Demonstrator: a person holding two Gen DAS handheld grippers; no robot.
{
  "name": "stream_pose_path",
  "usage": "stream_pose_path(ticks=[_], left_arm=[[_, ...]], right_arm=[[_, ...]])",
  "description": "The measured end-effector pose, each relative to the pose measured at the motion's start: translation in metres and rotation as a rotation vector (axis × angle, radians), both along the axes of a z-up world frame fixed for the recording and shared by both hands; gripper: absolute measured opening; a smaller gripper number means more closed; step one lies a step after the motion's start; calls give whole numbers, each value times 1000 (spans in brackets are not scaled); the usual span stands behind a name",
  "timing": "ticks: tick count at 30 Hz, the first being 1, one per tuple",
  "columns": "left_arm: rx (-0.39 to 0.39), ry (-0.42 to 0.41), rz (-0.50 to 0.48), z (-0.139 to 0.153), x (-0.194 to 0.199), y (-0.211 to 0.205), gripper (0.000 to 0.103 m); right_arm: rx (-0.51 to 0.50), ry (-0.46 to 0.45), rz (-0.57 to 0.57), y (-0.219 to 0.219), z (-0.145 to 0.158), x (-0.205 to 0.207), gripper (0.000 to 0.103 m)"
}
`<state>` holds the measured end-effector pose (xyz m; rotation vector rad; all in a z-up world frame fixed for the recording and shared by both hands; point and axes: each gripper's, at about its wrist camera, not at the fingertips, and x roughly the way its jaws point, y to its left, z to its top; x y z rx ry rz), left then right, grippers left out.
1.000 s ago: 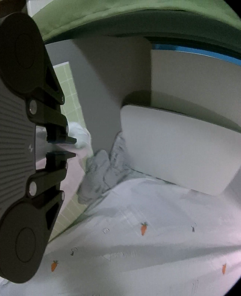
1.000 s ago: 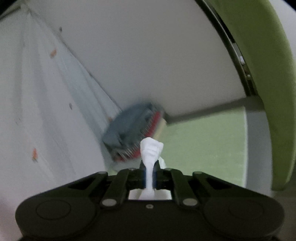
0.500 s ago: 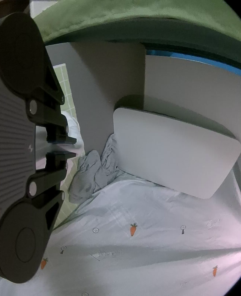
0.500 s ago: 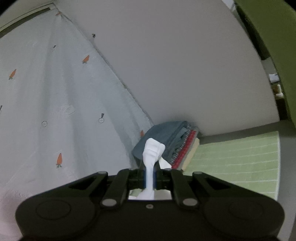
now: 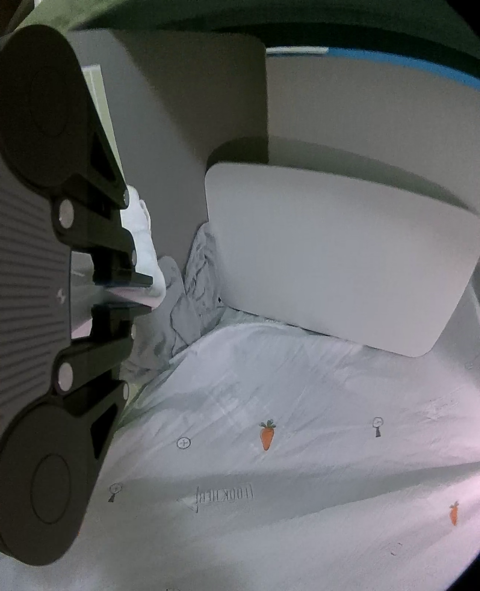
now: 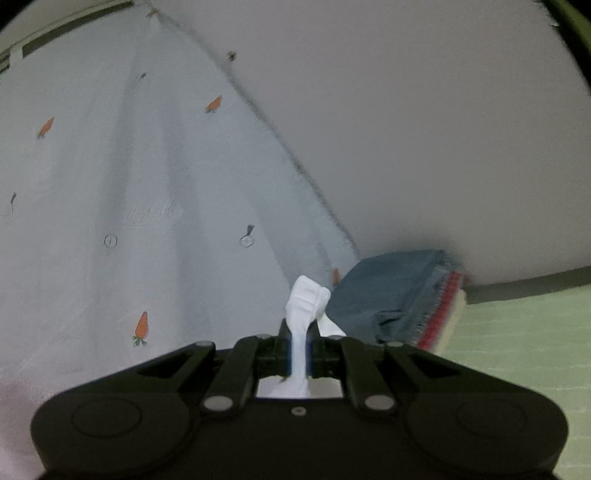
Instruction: Fold clothes
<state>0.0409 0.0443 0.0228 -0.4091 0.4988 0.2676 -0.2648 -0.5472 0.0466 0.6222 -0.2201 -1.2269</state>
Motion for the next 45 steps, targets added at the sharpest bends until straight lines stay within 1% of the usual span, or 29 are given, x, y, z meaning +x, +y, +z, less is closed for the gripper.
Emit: stream_pose_path(ticks=[4,7,11,14,17,20,24,25,26,27,28,29,30,32,33,34,35,36,38,41,42,45], left_arm=[[12,16,26,-8,33,-17,9],[21,53,37,-17,64,-31,9],[83,99,28,-35,107,-55,9],[111,128,26,-53,139,-71,9],[151,155,21,-78,165,-90,9],[185,204,18,-109,189,-103,9],[222,286,0,-143,211,-109,12],[232,305,-9,-150,215,-110,17],[236,309,-23,-149,214,-109,19],[239,312,-37,-149,214,-109,25],[231,303,-49,-144,212,-108,30],[223,288,-62,-138,207,-107,41],[217,268,-72,-132,202,-105,50],[212,241,-101,-122,192,-105,59],[210,232,-122,-117,185,-106,61],[208,224,-143,-111,179,-107,62],[209,223,-169,-108,171,-108,67],[208,226,-204,-105,162,-111,72],[192,248,-256,-105,148,-120,77],[122,326,-362,-116,123,-139,79],[96,363,-404,-123,113,-148,79],[42,460,-504,-144,87,-171,79]], right_arm=[[2,66,28,-32,-7,45,7],[3,115,49,-57,-13,80,7],[6,181,78,-89,-21,126,7],[35,216,103,-125,-42,166,7],[67,253,133,-157,-68,208,7],[87,354,175,-179,-103,253,7],[170,447,274,-202,-151,287,10],[187,486,291,-204,-160,292,14],[204,523,308,-206,-168,296,18],[215,546,319,-206,-173,297,23],[212,543,322,-201,-172,293,37],[210,539,326,-197,-172,288,50],[206,535,330,-192,-170,284,55],[191,532,344,-178,-161,271,68],[182,543,354,-169,-157,266,71],[174,555,367,-159,-153,260,79],[170,572,396,-149,-151,256,86],[165,589,425,-139,-150,251,89],[164,629,489,-120,-150,242,101],[193,680,598,-89,-167,232,102],[202,687,649,-80,-173,230,103],[269,688,710,-56,-192,228,103]])
